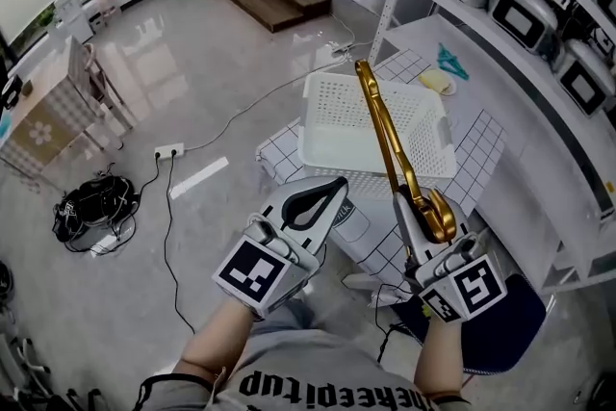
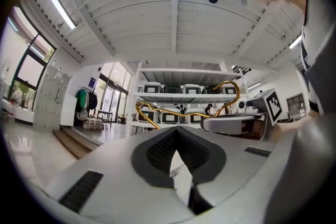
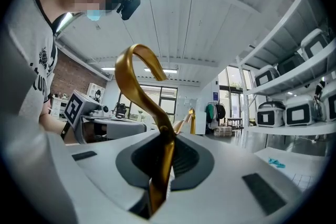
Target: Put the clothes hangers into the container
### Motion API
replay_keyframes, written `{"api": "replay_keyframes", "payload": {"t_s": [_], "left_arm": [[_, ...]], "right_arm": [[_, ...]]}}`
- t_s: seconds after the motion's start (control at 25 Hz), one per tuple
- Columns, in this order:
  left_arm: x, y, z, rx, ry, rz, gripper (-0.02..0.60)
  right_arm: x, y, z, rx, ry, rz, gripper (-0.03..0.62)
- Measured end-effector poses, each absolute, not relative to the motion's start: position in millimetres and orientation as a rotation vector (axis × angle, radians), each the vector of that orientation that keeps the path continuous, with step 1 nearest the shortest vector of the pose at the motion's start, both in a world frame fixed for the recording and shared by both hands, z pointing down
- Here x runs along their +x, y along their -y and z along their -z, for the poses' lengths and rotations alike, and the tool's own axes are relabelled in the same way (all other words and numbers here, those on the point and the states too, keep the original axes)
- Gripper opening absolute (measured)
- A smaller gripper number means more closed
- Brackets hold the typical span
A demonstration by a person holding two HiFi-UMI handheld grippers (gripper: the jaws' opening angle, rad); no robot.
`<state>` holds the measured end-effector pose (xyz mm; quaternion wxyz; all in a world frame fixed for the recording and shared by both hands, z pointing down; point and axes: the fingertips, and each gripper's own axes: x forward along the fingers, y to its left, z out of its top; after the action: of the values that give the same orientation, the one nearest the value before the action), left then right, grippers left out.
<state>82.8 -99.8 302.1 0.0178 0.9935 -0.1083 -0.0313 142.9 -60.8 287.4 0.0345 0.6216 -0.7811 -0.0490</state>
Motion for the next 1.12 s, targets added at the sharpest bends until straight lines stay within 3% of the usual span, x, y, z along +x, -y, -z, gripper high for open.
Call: {"api": "replay_keyframes", "payload": {"t_s": [1.12], "left_arm": [[112.3,183.3,-302.9,3.006,0.573,0.110,0.014]], "right_arm": [[206.9,164.5,-266.0,1.568,2.494,0.209,0.017]]}}
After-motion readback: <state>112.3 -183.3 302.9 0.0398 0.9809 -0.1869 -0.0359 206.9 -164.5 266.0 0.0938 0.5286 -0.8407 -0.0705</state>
